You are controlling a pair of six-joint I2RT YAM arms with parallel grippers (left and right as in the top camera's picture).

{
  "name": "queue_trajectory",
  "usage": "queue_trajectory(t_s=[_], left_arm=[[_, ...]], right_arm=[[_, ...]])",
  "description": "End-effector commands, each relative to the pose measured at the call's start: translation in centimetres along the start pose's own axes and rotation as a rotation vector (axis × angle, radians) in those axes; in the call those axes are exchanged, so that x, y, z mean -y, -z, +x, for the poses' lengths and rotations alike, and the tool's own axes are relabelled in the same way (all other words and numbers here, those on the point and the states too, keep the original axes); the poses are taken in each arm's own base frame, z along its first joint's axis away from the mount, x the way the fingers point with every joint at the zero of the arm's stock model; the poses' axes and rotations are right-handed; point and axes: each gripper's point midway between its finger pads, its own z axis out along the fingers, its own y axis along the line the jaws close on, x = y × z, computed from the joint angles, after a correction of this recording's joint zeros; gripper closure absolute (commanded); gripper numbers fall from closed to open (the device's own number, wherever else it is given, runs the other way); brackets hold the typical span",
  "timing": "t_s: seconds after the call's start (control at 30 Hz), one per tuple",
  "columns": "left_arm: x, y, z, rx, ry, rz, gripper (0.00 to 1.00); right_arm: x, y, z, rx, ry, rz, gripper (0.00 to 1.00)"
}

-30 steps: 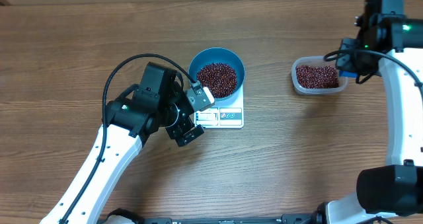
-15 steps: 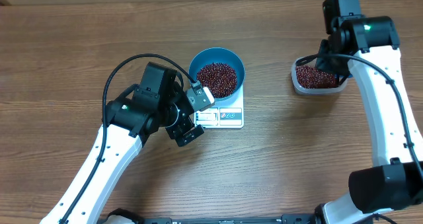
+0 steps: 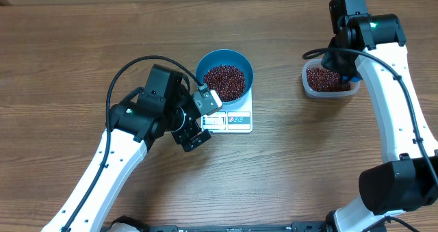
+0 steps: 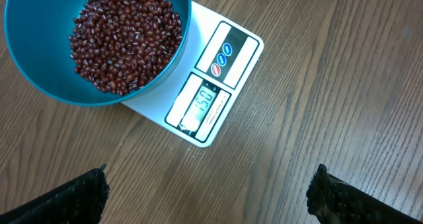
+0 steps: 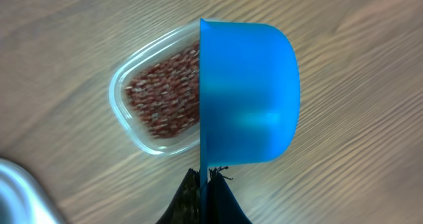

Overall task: Scoop item into bowl and weigh 150g on scale
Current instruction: 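Lower the blue scoop into the bean tub with the right gripper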

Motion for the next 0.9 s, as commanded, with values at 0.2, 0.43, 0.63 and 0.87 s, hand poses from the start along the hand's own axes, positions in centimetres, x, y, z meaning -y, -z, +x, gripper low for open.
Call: queue_trajectory(t_s=[0.2, 0.43, 0.63, 0.87], left_arm=[[0.2, -0.3, 0.0, 0.000, -0.019, 0.011, 0.00], [0.2, -0.3, 0.1, 0.000, -0.018, 0.011, 0.00], [0.2, -0.3, 0.0, 0.000, -0.019, 0.011, 0.00], [0.2, -0.3, 0.1, 0.000, -0.019, 0.011, 0.00]], right_arm=[[-2.5, 0.7, -1.2, 0.002, -0.387, -0.138, 0.96], [-3.0, -1.4, -0.6, -0.014, -0.496, -0.130, 0.96], [-4.1, -3.5, 0.5, -0.049, -0.507, -0.160, 0.96], [-4.6, -4.7, 0.6, -0.039, -0.511, -0.170, 0.96]])
